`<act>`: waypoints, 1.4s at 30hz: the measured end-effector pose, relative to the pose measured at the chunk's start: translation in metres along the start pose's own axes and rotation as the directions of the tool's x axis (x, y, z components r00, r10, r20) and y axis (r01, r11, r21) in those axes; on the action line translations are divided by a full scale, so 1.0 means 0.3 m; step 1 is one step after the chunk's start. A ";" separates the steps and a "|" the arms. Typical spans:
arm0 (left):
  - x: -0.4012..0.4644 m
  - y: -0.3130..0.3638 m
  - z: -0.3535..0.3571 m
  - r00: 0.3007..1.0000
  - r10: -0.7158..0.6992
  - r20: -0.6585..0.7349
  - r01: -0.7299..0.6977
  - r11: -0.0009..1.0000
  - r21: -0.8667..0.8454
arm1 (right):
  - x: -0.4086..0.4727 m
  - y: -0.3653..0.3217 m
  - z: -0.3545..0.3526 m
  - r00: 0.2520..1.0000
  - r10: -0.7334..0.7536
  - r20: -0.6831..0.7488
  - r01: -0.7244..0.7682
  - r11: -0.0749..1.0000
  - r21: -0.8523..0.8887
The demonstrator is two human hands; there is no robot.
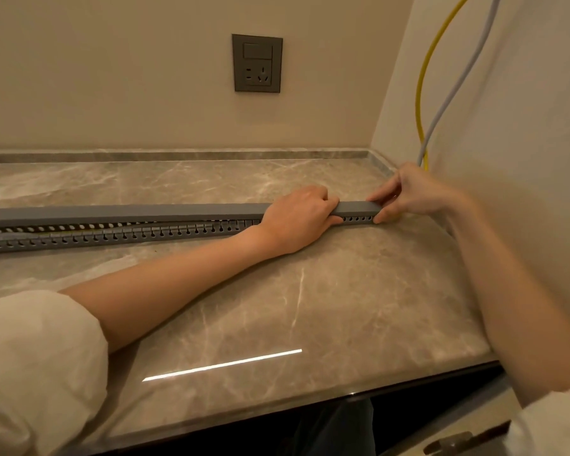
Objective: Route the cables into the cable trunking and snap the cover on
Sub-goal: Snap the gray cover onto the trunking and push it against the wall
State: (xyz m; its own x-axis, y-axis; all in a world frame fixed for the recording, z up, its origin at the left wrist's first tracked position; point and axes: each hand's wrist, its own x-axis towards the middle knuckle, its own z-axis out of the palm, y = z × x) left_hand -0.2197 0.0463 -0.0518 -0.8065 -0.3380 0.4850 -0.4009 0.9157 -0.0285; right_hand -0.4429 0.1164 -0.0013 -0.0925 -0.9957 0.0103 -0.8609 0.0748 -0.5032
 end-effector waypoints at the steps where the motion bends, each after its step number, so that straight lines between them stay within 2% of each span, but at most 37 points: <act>1: 0.000 -0.001 0.002 1.000 0.002 -0.001 -0.002 1.000 0.003 | 0.000 0.004 0.002 1.000 0.000 -0.006 0.000 1.000 -0.002; 8: -0.002 0.000 0.002 1.000 -0.006 -0.025 0.005 1.000 -0.009 | 0.004 0.032 0.006 0.999 -0.037 -0.019 0.037 0.999 0.014; 13: 0.020 -0.003 0.014 1.000 -0.015 0.020 0.015 1.000 0.023 | 0.014 0.036 0.004 0.999 -0.025 0.029 0.024 0.998 0.058; 16: 0.034 0.007 0.029 0.999 -0.029 0.013 0.028 0.997 0.075 | 0.004 0.037 0.004 0.999 -0.025 0.039 0.021 0.996 0.090; 20: 0.037 0.014 0.032 0.999 -0.047 -0.003 0.047 0.997 0.054 | -0.016 0.031 0.006 0.998 0.011 0.057 -0.018 0.991 0.129; 24: 0.044 0.019 0.037 0.996 -0.092 0.021 0.091 0.995 0.029 | 0.027 -0.018 0.035 0.991 0.127 -0.040 -0.118 0.978 0.171; 28: 0.040 0.027 0.035 0.994 -0.103 -0.028 0.104 0.993 0.052 | 0.081 -0.066 0.099 0.981 0.119 -0.156 -0.120 0.993 0.003; 31: 0.035 0.036 0.028 0.995 -0.060 -0.082 0.069 0.991 0.114 | 0.091 -0.063 0.117 0.978 0.102 -0.181 -0.112 0.993 -0.047; 35: 0.030 0.045 0.013 0.989 0.024 -0.148 0.008 0.976 0.218 | 0.093 -0.068 0.134 0.977 0.101 -0.188 -0.107 0.994 -0.024; 38: 0.031 0.041 0.014 0.988 0.033 -0.151 0.003 0.973 0.231 | 0.090 -0.073 0.153 0.972 0.117 -0.203 -0.107 0.993 0.057; 42: 0.028 0.037 0.018 0.988 0.024 -0.151 0.009 0.977 0.212 | 0.084 -0.070 0.170 0.965 0.080 -0.250 -0.067 0.996 0.058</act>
State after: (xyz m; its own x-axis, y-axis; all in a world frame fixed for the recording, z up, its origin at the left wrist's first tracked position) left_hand -0.2334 0.0523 -0.0527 -0.7409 -0.2793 0.6107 -0.4911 0.8456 -0.2091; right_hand -0.4016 0.0870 -0.0346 -0.2834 -0.9408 0.1861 -0.8222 0.1385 -0.5521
